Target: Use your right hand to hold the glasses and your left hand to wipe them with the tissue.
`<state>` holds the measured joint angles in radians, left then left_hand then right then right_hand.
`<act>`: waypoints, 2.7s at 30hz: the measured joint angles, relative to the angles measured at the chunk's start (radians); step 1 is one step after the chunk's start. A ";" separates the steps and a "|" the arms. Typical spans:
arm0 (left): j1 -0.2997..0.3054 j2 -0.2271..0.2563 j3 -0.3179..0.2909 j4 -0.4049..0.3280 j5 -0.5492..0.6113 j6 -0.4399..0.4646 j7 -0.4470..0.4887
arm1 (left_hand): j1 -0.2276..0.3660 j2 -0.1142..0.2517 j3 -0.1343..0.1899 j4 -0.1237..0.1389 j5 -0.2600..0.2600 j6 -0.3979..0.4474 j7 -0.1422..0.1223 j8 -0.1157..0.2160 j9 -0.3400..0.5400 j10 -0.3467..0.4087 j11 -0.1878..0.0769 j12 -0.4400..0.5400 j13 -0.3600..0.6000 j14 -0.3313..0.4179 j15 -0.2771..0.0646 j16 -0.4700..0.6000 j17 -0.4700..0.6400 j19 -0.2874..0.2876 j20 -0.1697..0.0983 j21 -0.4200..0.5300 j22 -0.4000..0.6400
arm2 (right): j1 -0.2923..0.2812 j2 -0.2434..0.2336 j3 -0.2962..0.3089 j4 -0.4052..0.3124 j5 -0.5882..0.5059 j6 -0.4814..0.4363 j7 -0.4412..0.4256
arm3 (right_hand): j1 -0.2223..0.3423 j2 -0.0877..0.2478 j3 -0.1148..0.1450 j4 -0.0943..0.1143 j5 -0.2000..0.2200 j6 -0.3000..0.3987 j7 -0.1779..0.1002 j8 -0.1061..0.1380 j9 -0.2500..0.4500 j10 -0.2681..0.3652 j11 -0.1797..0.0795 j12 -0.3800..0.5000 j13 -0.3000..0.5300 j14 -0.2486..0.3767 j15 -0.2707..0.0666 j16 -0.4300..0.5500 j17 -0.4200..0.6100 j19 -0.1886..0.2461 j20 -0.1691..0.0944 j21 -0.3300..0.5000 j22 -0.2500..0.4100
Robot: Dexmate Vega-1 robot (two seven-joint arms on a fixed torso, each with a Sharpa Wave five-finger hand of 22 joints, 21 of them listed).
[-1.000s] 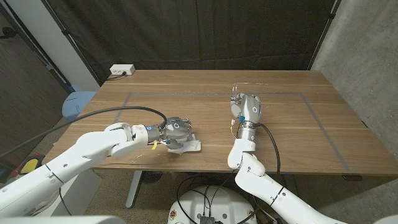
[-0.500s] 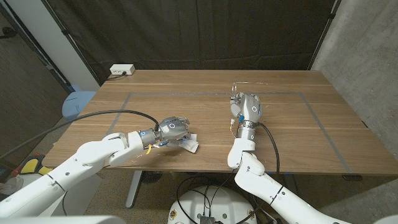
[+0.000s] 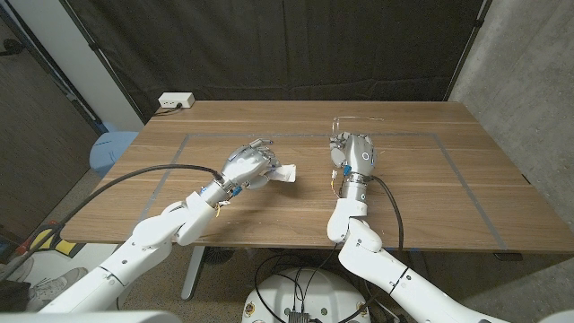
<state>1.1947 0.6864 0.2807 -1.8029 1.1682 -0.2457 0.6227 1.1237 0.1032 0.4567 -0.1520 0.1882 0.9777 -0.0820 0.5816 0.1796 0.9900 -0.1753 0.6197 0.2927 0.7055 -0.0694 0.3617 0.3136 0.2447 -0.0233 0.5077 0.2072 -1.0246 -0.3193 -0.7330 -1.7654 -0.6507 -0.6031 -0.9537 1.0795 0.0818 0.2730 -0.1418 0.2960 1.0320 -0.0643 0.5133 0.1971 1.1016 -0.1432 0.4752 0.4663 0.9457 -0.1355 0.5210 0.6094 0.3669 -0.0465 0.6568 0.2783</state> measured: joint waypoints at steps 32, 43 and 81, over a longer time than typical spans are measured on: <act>-0.179 -0.262 0.051 0.292 -0.206 -0.160 0.424 | 0.019 -0.018 -0.020 0.006 -0.001 0.023 0.002 -0.022 0.000 0.004 0.000 0.025 0.036 0.041 -0.009 -0.001 0.028 0.018 -0.007 0.026 0.005 | -0.069 -0.056 0.056 -0.082 0.201 0.325 0.066 | 0.003 -0.003 0.000 0.000 -0.001 0.000 0.000 0.000 0.010 0.005 0.005 -0.009 0.010 0.006 -0.002 -0.004 0.014 -0.011 0.000 0.020 -0.005; -0.228 -0.325 0.046 0.380 -0.323 -0.268 0.391 | 0.022 -0.014 -0.024 0.010 -0.004 0.023 0.002 -0.031 0.003 0.002 -0.003 0.025 0.042 0.048 -0.013 -0.011 0.037 0.019 0.002 0.034 0.005 | -0.080 -0.103 0.044 -0.118 0.214 0.420 0.111 | 0.003 -0.002 0.000 0.000 -0.003 0.000 0.000 0.000 0.010 0.005 0.005 -0.009 0.017 0.006 -0.002 -0.004 0.019 -0.016 0.005 0.028 -0.004; -0.222 -0.431 -0.053 0.285 -1.007 -0.228 -0.495 | 0.045 -0.021 -0.058 0.017 0.020 0.024 0.026 -0.099 0.005 0.003 -0.003 0.001 0.063 0.129 -0.032 -0.018 0.083 0.196 -0.006 0.162 0.013 | -0.035 0.026 -0.032 -0.096 0.079 0.146 0.091 | 0.017 -0.001 -0.002 0.001 -0.011 0.006 0.006 -0.004 0.010 0.016 0.016 -0.017 0.023 0.005 -0.002 0.001 0.042 -0.023 0.005 0.055 -0.009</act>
<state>0.9730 0.2550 0.2279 -1.5175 0.1610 -0.4733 0.1276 1.1686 0.0824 0.3991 -0.1347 0.2081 1.0018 -0.0560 0.4831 0.1842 0.9931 -0.1787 0.6209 0.3558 0.8340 -0.1015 0.3438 0.3962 0.4405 -0.0292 0.6699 0.2203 -1.0597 -0.2928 -0.7645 -1.8610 -0.5720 -0.4569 -0.8630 1.0968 0.0809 0.2714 -0.1405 0.2850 1.0378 -0.0585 0.5090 0.2072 1.1175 -0.1271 0.4586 0.4894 0.9509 -0.1370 0.5221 0.6513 0.3437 -0.0412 0.7118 0.2691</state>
